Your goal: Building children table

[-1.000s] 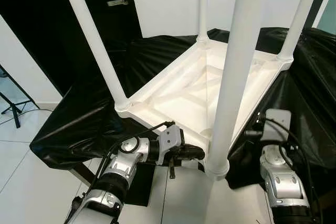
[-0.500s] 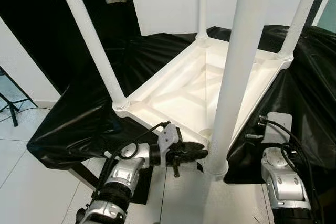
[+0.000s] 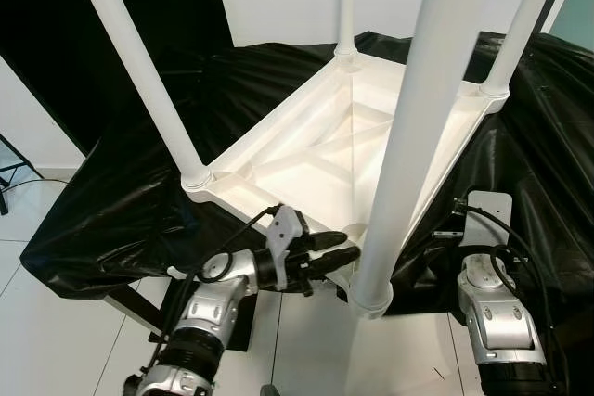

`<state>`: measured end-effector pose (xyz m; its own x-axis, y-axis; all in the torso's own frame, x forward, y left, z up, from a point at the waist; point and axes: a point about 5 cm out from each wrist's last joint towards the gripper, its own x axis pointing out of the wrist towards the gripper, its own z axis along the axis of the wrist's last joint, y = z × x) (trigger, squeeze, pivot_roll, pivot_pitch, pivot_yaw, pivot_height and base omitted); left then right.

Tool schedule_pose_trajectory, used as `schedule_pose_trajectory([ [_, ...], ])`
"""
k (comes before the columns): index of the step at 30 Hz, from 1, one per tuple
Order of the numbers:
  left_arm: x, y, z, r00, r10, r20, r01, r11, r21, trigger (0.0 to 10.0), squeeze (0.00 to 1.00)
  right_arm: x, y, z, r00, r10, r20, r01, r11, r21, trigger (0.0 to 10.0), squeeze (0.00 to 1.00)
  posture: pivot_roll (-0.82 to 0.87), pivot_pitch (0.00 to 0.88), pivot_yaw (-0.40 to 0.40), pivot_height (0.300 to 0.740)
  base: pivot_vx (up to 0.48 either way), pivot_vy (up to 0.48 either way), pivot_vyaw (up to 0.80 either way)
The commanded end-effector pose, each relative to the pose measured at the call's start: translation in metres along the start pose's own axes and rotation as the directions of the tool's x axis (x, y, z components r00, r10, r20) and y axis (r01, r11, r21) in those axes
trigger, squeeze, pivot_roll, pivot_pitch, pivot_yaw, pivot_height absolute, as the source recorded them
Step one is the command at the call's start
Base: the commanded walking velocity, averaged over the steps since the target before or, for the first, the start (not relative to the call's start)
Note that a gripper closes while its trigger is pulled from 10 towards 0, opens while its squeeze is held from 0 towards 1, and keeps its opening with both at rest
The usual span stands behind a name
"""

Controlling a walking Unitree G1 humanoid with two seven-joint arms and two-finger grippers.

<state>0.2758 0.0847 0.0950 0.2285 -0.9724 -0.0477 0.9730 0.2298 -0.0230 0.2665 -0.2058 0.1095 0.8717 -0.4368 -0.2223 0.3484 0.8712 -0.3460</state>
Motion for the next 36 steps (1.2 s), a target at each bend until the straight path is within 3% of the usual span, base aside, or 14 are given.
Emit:
schedule_pose_trajectory([
  [1,-0.004,-0.007,0.004,0.98,-0.197,-0.001,0.197,0.98,0.005,10.0,0.0,-0.001,0.003,-0.007,0.999,0.014,-0.031,-0.014,1.0,-0.012,10.0,0.0,-0.09,0.0,0.09,0.74,0.0,0.0,0.0],
  [8,-0.011,-0.001,0.013,0.985,-0.166,0.047,0.165,0.986,0.035,10.0,0.0,-0.003,0.002,0.006,0.999,0.004,0.053,-0.004,1.0,0.007,10.0,0.0,-0.09,0.0,0.092,0.74,0.0,0.0,0.0],
  [9,-0.012,0.003,0.014,0.99,-0.132,0.043,0.13,0.99,0.045,10.0,0.0,-0.005,0.002,0.013,0.995,0.0,0.102,0.0,1.0,0.007,10.0,0.0,-0.09,0.0,0.091,0.74,0.0,0.0,0.0],
  [14,-0.014,0.013,0.008,0.999,-0.026,-0.045,0.029,0.997,0.074,10.0,0.0,-0.007,0.003,0.029,0.979,0.005,0.202,0.002,0.999,-0.034,10.0,0.0,-0.09,0.0,0.089,0.74,0.0,0.0,0.0],
  [21,-0.014,0.012,0.005,0.998,-0.003,-0.07,0.008,0.997,0.076,10.0,0.0,-0.005,-0.002,0.045,0.958,-0.007,0.287,0.037,0.994,-0.099,10.0,0.0,-0.08,0.0,0.081,0.74,0.0,0.0,0.0],
  [27,-0.013,0.011,0.004,0.998,-0.002,-0.065,0.006,0.998,0.07,10.0,0.0,0.007,-0.001,0.036,0.964,-0.004,0.264,0.039,0.991,-0.126,10.0,0.0,-0.08,0.0,0.079,0.74,0.0,0.0,0.0],
  [29,-0.011,0.01,0.002,0.998,-0.002,-0.062,0.007,0.998,0.069,10.0,0.0,0.021,0.004,0.028,0.97,0.025,0.242,0.012,0.989,-0.15,10.0,0.0,-0.07,0.0,0.073,0.74,0.0,0.0,0.0],
  [36,-0.009,0.008,0.001,0.999,0.018,-0.049,-0.015,0.997,0.071,10.0,0.0,0.044,0.015,0.025,0.973,0.103,0.208,-0.075,0.987,-0.14,10.0,0.0,-0.05,0.0,0.063,0.74,0.0,0.0,0.0],
])
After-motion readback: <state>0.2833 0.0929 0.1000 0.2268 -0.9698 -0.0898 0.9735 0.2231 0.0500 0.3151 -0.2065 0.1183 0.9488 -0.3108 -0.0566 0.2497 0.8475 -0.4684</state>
